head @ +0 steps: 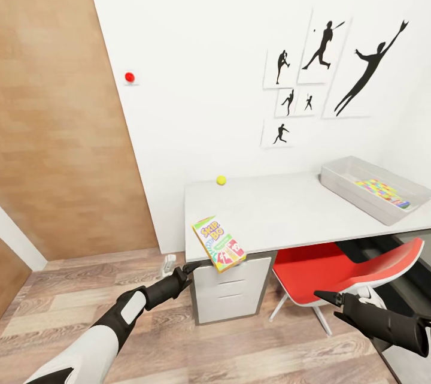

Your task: Put all the toys in the child's room - the three board games (two on the bed and one on the table), the two jigsaw puzzles on the table, and the tennis ball on the table - inside the toy box on the table in the child's room.

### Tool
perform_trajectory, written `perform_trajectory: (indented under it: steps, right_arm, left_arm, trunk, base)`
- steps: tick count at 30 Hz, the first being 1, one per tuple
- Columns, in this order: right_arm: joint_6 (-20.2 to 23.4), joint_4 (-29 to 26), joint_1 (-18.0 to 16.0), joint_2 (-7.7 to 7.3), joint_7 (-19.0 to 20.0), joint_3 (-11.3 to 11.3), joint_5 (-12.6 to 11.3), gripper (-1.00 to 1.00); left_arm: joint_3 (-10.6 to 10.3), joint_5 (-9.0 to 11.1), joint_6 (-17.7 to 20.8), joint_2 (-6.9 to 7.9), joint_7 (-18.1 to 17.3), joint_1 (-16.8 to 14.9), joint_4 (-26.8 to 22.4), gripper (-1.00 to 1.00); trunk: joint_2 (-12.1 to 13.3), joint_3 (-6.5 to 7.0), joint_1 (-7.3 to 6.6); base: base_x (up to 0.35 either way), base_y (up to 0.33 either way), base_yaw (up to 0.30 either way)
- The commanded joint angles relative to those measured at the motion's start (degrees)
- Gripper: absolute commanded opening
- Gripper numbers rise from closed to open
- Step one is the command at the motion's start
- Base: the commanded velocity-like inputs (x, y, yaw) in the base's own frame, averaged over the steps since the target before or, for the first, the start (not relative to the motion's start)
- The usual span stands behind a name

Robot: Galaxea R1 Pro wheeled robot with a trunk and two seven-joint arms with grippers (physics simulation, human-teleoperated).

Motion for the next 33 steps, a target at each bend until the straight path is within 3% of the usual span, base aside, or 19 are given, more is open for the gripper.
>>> perform_trajectory:
  steps: [1,33]
  right_arm:
    - [0.21,-0.04,-0.05,-0.01,-0.57,-0.04,-0.59,1.0]
    - [0.21,-0.04,-0.05,0.03,-0.59,-0.03,-0.52,1.0]
  left_arm:
    - [0.19,0.24,0.44,-0.03,-0.03,-0.04,-0.01,1.0]
    - [0.11,0.07,0.38,-0.36,-0.14,-0.04,-0.01,1.0]
  trunk:
    - [-0.52,-0.29,0.25]
    - [-13.35,-6.03,7.28]
  base:
    - [0.0,0.0,0.0]
    - [0.0,0.0,0.0]
